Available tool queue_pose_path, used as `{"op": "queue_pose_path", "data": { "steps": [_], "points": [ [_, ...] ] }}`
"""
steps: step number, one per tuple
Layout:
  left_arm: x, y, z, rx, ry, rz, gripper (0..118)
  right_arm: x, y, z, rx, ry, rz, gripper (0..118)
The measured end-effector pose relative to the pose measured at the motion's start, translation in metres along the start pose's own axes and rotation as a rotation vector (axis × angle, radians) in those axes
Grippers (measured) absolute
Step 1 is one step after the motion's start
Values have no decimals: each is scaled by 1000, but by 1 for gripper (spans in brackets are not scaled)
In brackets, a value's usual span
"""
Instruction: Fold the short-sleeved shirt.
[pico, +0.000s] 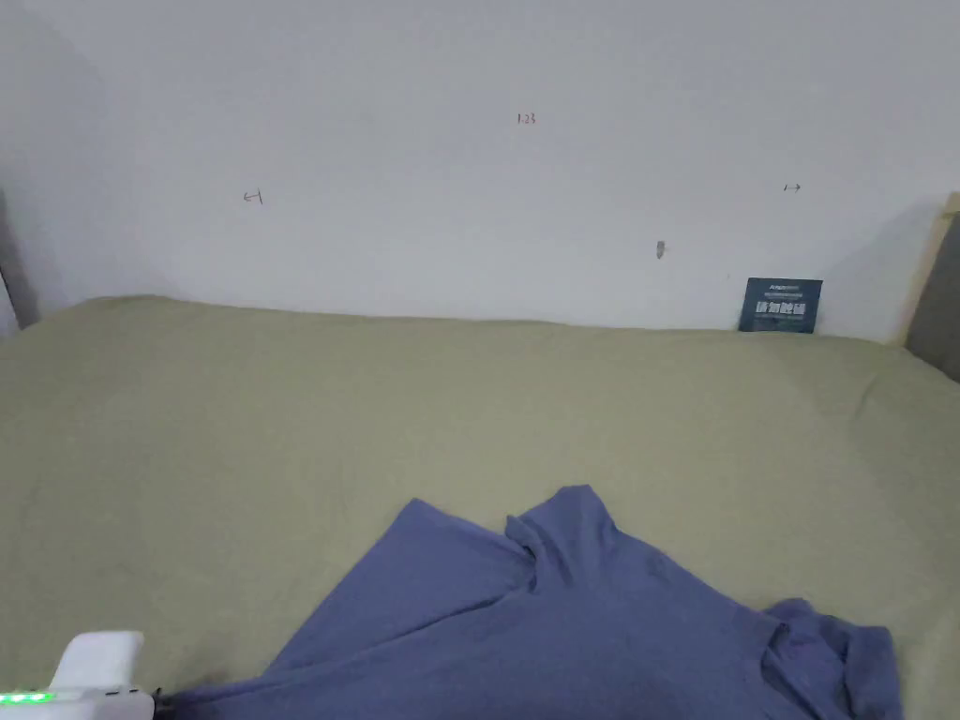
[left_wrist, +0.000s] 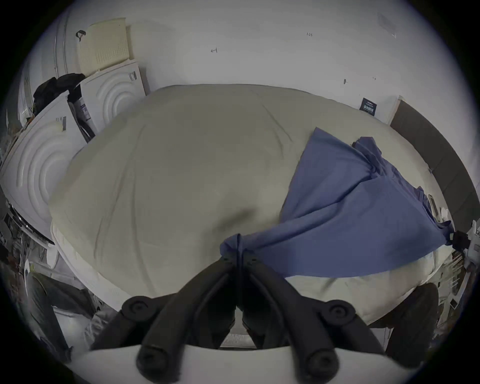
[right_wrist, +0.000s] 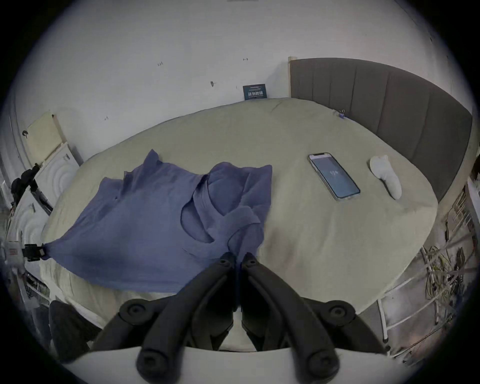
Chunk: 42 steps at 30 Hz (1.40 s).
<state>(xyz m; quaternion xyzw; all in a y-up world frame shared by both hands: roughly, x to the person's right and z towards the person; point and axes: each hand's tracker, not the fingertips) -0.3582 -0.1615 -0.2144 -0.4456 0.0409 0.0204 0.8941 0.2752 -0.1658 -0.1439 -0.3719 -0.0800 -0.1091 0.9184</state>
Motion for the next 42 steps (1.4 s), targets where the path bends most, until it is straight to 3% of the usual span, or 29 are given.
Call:
{"op": "queue_pose_path", "data": {
  "steps": [4,5,6,7,8,9,11,13,15,16,17,18,21,23,26,27,28,29,30,31,38,39,42],
  "points": [
    [-5,-6,-6,-11,-28,41,4,-1,-2,-5,-2,-5,-8,3],
    [-7,-6,-6,-7,-35,50,12,0,-1,-4,-4,-4,-20,6],
    [-9,-7,-5,3,-46,62,29,0,-1,-4,-2,-3,-29,20],
    [-11,-8,-3,32,-67,75,63,-3,1,-2,8,-22,-30,46],
    [-12,-7,0,49,-69,81,103,-5,3,-1,16,-34,-22,92],
    [-13,-7,3,60,-51,88,111,-6,5,-1,13,-24,-20,117],
    [-15,-6,12,113,-38,86,111,-10,8,7,110,-27,-22,112],
    [-17,-3,18,106,-34,81,109,-18,11,5,37,11,37,115],
    [-18,-2,27,120,-22,84,97,-28,12,11,47,17,71,106],
    [-18,-1,31,121,-15,82,73,-34,14,13,43,18,89,85],
    [-21,-2,30,127,-11,75,17,-40,14,15,54,34,112,30],
    [-22,-2,33,132,-8,64,0,-46,10,25,70,39,119,0],
    [-25,-2,31,122,10,66,0,-55,6,22,96,49,117,0],
    [-26,-3,29,90,-61,60,0,-60,5,25,78,90,108,0],
    [-27,-4,23,50,-77,43,0,-69,2,24,78,85,146,0],
    [-27,-3,20,35,-83,48,7,-71,0,22,78,87,155,0],
    [-26,-1,16,14,-95,49,28,-72,-1,20,77,86,157,0],
    [-28,1,4,-5,-89,57,81,-73,-2,17,73,92,159,0],
    [-27,3,-5,-22,-56,41,111,-76,0,19,70,99,157,0],
    [-27,4,-14,-14,-55,48,116,-76,-1,17,66,105,152,0],
    [-28,8,-67,-166,5,22,111,-85,-5,13,29,110,183,0],
    [-25,7,-65,-167,-6,17,103,-85,-5,12,29,111,186,0],
    [-16,1,-54,-147,-54,-27,59,-88,2,7,21,115,196,0]
  ]
}}
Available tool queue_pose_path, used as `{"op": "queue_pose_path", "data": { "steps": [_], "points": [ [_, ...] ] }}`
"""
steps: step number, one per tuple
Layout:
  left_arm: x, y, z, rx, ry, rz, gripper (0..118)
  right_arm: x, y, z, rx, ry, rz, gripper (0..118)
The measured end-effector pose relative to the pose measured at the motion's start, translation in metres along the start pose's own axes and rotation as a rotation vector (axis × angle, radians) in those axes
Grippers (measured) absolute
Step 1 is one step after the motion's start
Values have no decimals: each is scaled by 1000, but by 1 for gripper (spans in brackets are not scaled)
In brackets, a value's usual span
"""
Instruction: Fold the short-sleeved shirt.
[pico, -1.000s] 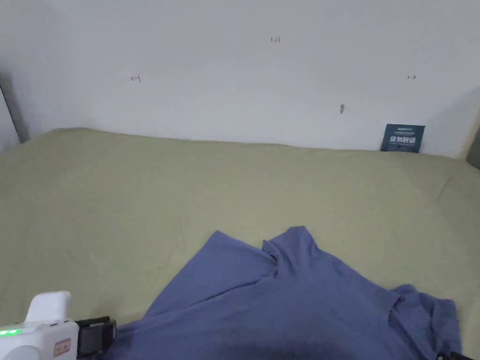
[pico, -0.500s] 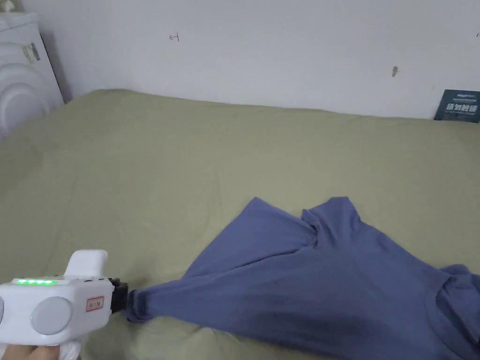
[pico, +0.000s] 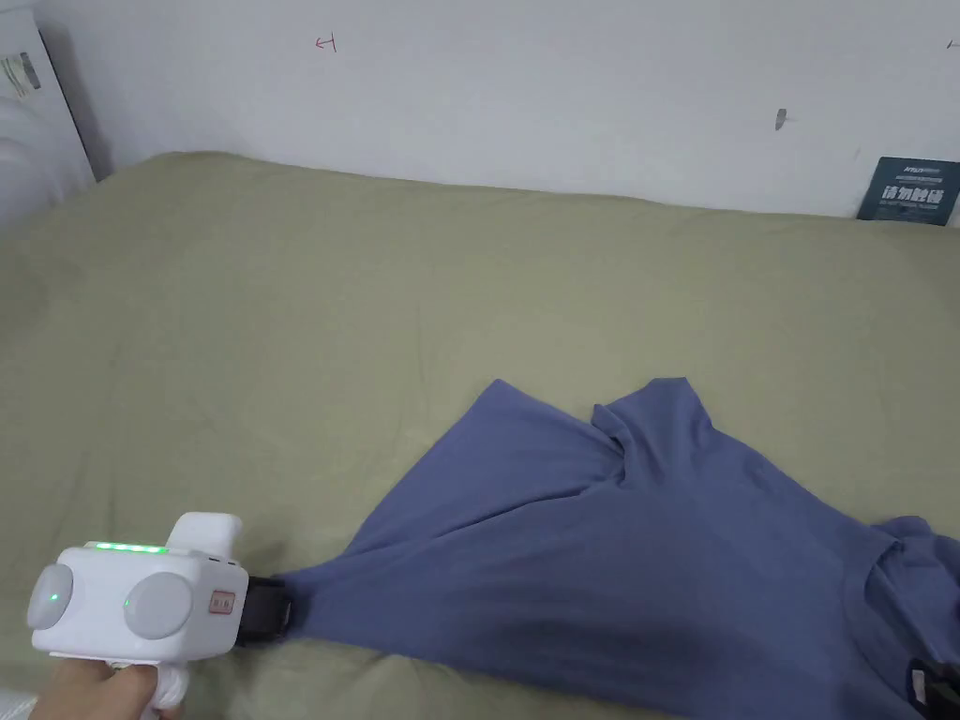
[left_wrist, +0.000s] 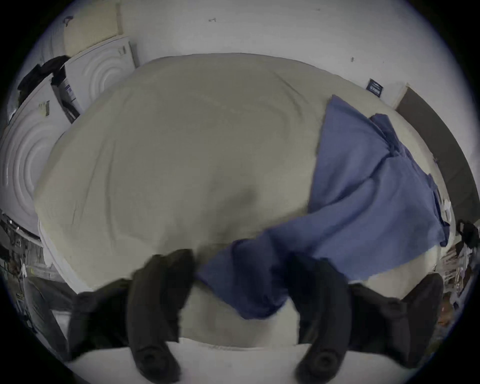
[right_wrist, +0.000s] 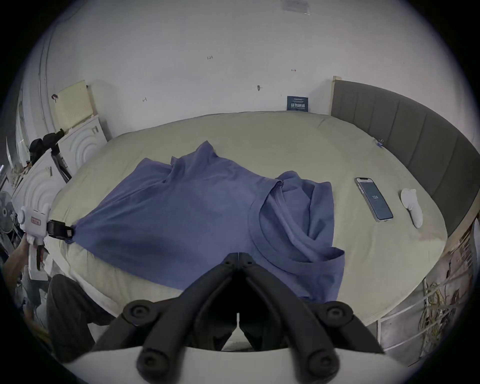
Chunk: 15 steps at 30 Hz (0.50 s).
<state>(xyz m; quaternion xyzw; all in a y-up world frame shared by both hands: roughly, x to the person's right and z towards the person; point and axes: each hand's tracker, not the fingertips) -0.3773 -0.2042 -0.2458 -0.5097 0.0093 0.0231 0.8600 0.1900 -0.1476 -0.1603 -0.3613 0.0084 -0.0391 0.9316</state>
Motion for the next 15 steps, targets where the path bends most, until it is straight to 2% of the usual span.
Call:
{"op": "queue_pose_path", "data": {
  "steps": [2,4,8,15],
  "points": [
    [4,2,5,10,-4,-18,3,-1,8,-9,-9,5,11,0],
    [4,3,8,38,-55,11,3,-4,20,-18,-6,5,31,0],
    [9,4,5,22,-17,-19,3,-2,63,-52,-4,14,58,0],
    [9,5,6,17,-38,5,3,9,150,-156,-70,-17,114,0]
  ]
}}
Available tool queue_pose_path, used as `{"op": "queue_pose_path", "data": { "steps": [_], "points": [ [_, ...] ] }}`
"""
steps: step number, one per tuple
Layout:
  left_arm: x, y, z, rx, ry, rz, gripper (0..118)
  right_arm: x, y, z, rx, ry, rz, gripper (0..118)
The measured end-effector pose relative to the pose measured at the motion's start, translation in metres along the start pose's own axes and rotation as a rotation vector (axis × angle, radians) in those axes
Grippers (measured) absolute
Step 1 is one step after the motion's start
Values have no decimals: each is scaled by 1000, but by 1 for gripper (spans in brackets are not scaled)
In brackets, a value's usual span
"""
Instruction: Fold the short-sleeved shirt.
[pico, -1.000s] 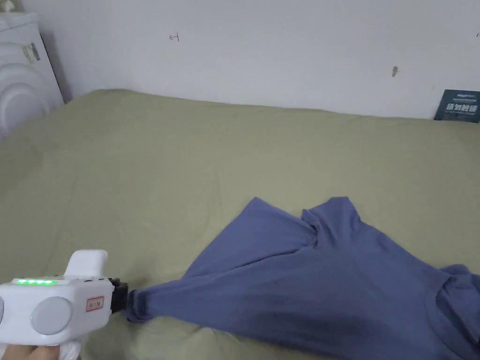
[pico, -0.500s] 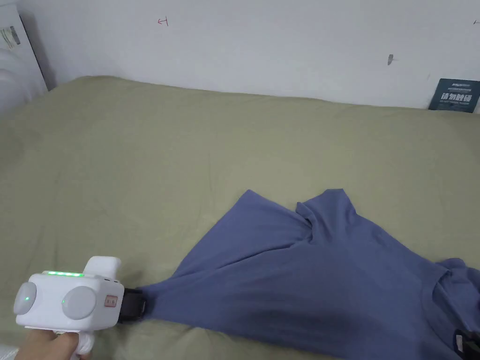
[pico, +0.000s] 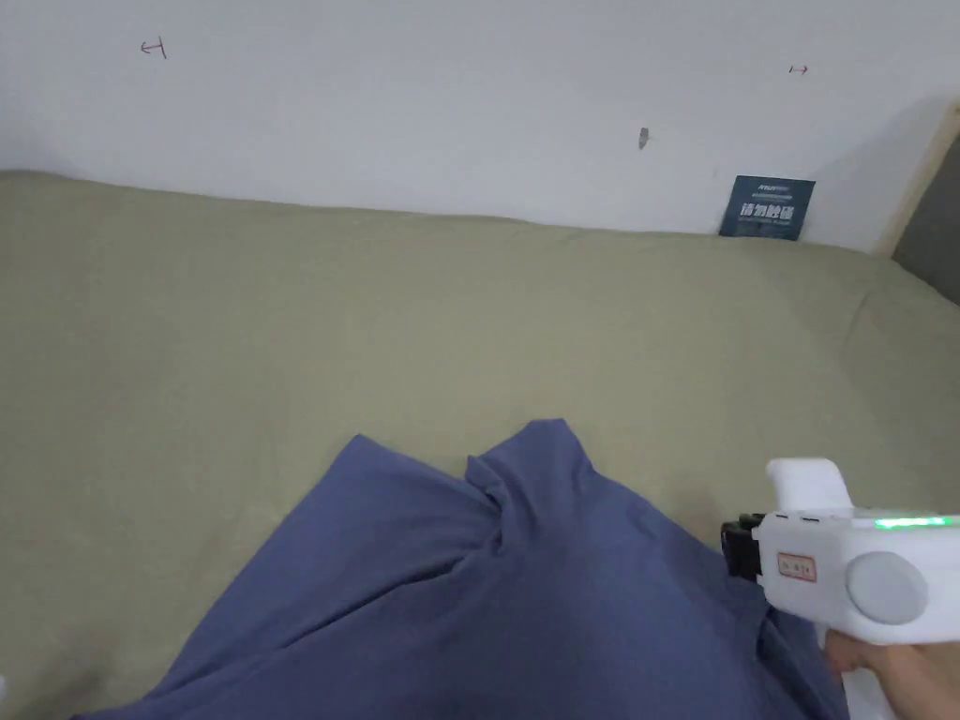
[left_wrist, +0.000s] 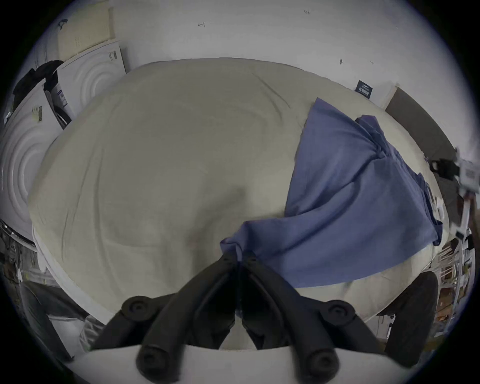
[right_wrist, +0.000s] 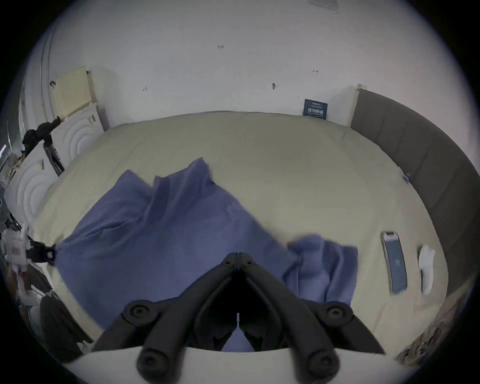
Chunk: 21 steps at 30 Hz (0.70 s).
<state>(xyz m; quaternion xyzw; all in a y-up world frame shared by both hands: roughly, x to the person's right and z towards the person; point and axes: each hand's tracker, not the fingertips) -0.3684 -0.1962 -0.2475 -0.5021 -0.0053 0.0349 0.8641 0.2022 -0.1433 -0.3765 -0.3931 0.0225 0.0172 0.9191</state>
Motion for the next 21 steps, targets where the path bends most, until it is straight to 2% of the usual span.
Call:
{"op": "queue_pose_path", "data": {
  "steps": [6,7,8,9,10,11,13,15,16,17,18,19,20,21],
  "points": [
    [4,3,2,-13,-4,-5,3,4,44,-74,-106,36,41,1],
    [5,4,2,-15,-4,-5,3,3,47,-84,-133,32,54,16],
    [5,5,1,-16,-5,-7,3,1,49,-94,-138,10,60,71],
    [5,6,0,-19,-6,-10,3,-2,48,-104,-169,9,79,112],
    [6,6,0,-22,-6,-15,3,-3,46,-116,-216,35,94,115],
    [6,7,-1,-25,-7,-18,3,-1,44,-122,-117,47,89,108],
    [5,9,-4,-28,-8,-20,3,-5,39,-133,-233,2,127,107],
    [5,10,-6,-30,-9,-24,3,-5,30,-145,-257,-29,158,106],
    [4,10,-7,-32,-9,-27,3,-4,27,-148,-265,-22,159,106],
    [5,10,-7,-33,-8,-30,3,-9,28,-143,-248,-18,135,101],
    [5,10,-7,-34,-8,-33,3,-10,30,-140,-261,-21,87,90],
    [5,11,-7,-34,-7,-35,3,-11,31,-136,-264,-5,84,71],
    [4,10,-8,-35,-8,-36,3,-15,32,-127,-237,-2,110,12],
    [4,11,-8,-35,-8,-36,3,-18,35,-119,-206,-9,135,0]
  ]
}}
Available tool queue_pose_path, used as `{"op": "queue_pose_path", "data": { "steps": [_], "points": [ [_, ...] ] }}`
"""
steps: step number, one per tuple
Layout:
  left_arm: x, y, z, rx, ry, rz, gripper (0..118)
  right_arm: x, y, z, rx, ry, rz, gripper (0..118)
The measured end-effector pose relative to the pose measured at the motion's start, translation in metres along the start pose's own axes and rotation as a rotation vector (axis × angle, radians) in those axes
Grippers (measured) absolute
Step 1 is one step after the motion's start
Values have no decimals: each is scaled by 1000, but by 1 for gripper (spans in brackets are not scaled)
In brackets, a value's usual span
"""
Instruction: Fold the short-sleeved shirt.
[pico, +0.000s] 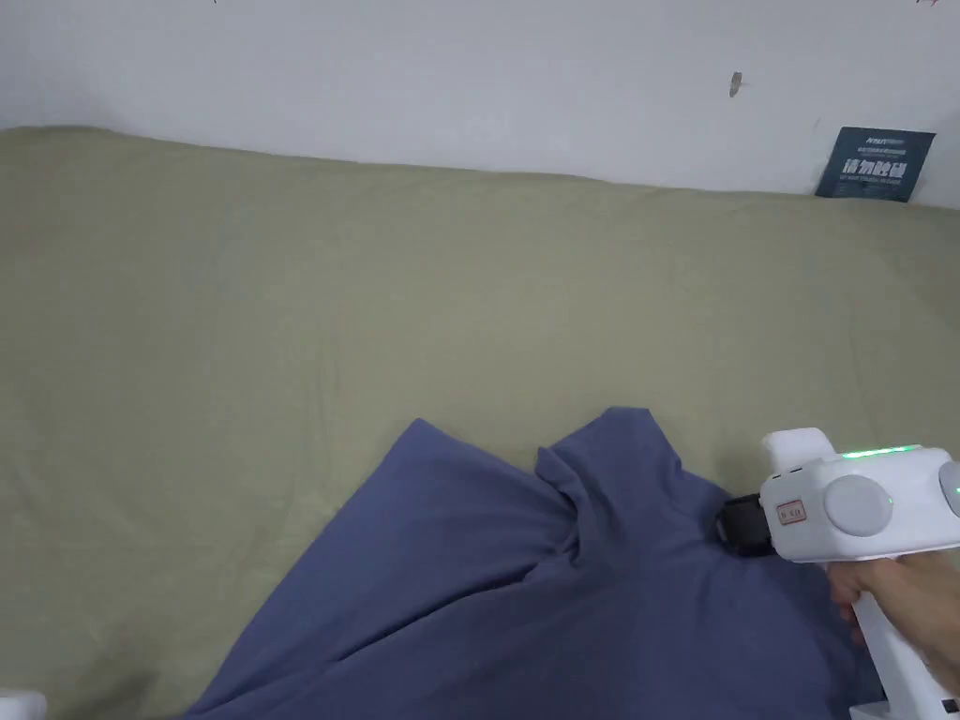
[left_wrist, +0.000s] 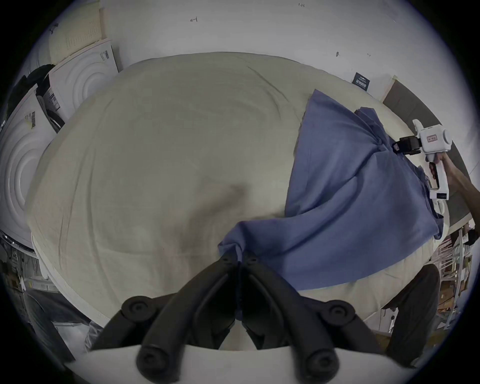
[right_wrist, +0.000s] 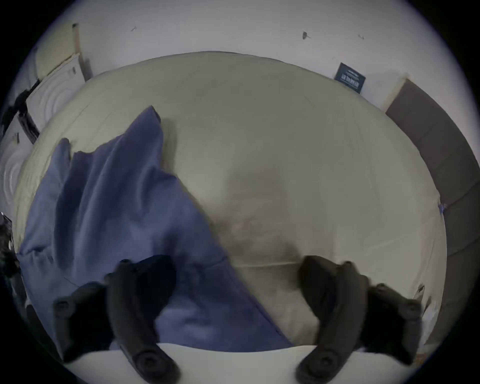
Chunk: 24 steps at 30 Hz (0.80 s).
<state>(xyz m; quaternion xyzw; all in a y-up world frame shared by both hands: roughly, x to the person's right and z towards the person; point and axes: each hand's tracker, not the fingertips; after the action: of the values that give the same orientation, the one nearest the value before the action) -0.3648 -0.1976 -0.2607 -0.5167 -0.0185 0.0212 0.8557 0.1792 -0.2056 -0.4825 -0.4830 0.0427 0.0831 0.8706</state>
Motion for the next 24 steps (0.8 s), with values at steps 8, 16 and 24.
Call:
{"op": "queue_pose_path", "data": {
  "steps": [8,16,24],
  "points": [
    [-9,6,25,50,-20,42,3,-2,-6,112,188,9,13,0],
    [16,72,130,303,-111,43,3,21,-1,282,455,-28,-23,0],
    [63,178,235,515,-73,-17,3,46,5,424,664,-114,-67,0]
  ]
}}
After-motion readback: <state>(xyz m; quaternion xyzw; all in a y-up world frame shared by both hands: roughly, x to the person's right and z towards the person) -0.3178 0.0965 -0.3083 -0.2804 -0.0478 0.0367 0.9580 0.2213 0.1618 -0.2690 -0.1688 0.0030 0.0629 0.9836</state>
